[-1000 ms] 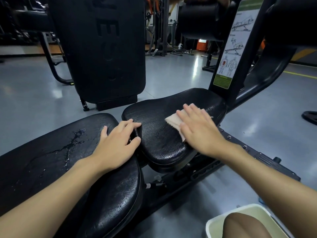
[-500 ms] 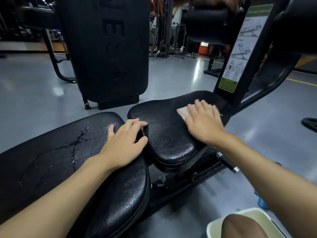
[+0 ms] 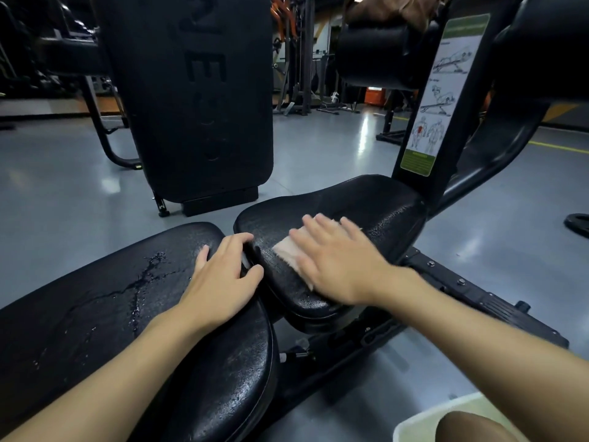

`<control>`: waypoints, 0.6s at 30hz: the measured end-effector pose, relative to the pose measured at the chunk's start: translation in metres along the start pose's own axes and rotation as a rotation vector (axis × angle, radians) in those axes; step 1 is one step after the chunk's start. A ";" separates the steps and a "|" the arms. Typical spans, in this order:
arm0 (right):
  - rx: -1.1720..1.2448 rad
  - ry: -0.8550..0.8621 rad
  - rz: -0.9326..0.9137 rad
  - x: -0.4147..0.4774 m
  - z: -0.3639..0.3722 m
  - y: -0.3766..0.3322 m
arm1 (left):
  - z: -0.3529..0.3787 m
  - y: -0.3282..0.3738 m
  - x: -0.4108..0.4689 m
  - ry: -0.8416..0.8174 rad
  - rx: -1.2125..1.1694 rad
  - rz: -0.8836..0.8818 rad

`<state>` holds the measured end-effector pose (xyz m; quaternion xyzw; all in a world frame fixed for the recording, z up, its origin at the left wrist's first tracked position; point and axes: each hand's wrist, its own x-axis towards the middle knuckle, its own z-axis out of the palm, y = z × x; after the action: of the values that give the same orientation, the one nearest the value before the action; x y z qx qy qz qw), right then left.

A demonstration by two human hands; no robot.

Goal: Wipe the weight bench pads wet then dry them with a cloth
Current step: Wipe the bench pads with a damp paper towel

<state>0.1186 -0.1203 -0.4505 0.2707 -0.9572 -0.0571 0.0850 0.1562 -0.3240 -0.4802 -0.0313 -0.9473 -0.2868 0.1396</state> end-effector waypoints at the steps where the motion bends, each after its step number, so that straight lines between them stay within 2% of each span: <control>1: -0.001 0.007 0.044 0.007 -0.002 0.015 | 0.000 0.000 0.000 0.001 0.020 0.006; 7: 0.057 -0.012 0.415 0.040 -0.010 0.115 | 0.002 -0.003 0.002 -0.034 0.073 0.014; 11: 0.089 -0.056 0.534 0.057 -0.007 0.119 | 0.001 -0.002 0.004 -0.036 0.083 0.008; 14: 0.064 -0.087 0.519 0.061 -0.006 0.103 | 0.001 0.002 0.003 -0.040 0.087 0.002; 18: 0.034 -0.099 0.319 0.057 -0.006 0.046 | -0.001 0.004 0.002 -0.054 0.067 -0.003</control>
<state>0.0482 -0.1114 -0.4302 0.1138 -0.9919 -0.0399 0.0412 0.1554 -0.3209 -0.4767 -0.0327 -0.9598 -0.2542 0.1145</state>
